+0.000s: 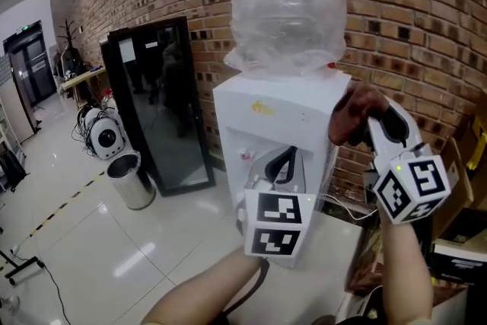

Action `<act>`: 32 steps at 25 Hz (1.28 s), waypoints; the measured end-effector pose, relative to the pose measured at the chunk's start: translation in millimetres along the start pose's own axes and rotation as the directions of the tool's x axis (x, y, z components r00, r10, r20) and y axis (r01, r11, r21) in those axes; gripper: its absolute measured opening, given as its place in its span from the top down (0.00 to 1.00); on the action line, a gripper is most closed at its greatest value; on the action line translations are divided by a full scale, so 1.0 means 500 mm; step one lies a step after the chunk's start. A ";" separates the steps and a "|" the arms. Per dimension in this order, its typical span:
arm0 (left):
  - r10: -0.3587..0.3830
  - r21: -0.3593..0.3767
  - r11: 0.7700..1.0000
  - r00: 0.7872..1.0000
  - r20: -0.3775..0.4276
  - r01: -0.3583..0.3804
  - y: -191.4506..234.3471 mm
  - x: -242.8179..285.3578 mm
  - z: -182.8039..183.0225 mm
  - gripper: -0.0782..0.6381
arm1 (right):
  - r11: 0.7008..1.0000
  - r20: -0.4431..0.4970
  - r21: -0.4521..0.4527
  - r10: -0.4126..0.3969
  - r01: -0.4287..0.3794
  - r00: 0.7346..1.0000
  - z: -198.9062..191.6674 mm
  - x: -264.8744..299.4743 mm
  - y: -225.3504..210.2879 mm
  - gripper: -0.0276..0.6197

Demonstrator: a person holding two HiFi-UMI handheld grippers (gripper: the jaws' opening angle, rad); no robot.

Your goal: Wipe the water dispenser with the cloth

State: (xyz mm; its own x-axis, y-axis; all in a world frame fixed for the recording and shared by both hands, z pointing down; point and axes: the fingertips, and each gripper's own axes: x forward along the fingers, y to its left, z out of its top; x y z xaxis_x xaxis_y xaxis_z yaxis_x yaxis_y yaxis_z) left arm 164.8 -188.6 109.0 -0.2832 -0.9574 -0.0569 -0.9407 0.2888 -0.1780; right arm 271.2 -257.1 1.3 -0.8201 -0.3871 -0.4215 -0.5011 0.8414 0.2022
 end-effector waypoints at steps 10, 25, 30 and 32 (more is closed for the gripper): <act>0.057 0.021 0.998 0.993 0.102 -0.059 0.070 0.006 0.165 0.89 | 0.998 -0.227 -0.032 0.047 -0.056 0.973 -0.063 0.175 0.003 0.82; -0.037 -0.054 0.998 0.999 -0.029 0.036 0.005 -0.006 -0.051 0.89 | 0.999 -0.238 0.016 -0.027 0.031 0.971 -0.139 0.058 -0.003 0.83; -0.019 -0.048 0.999 0.998 -0.059 0.016 -0.008 -0.013 -0.163 0.89 | 0.995 -0.216 0.020 -0.088 0.095 0.972 -0.212 0.011 0.017 0.83; -0.018 -0.044 0.999 0.998 -0.067 0.015 -0.012 -0.015 -0.202 0.89 | 0.994 -0.223 0.037 -0.095 0.106 0.970 -0.243 -0.001 0.023 0.83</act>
State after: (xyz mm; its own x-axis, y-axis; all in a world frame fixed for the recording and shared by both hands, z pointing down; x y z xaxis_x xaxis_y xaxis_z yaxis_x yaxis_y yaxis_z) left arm 153.7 -183.3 209.4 -0.2783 -0.9604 0.0126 -0.9521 0.2741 -0.1358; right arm 232.2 -292.8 111.5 -0.8096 -0.5394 -0.2314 -0.5745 0.8091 0.1238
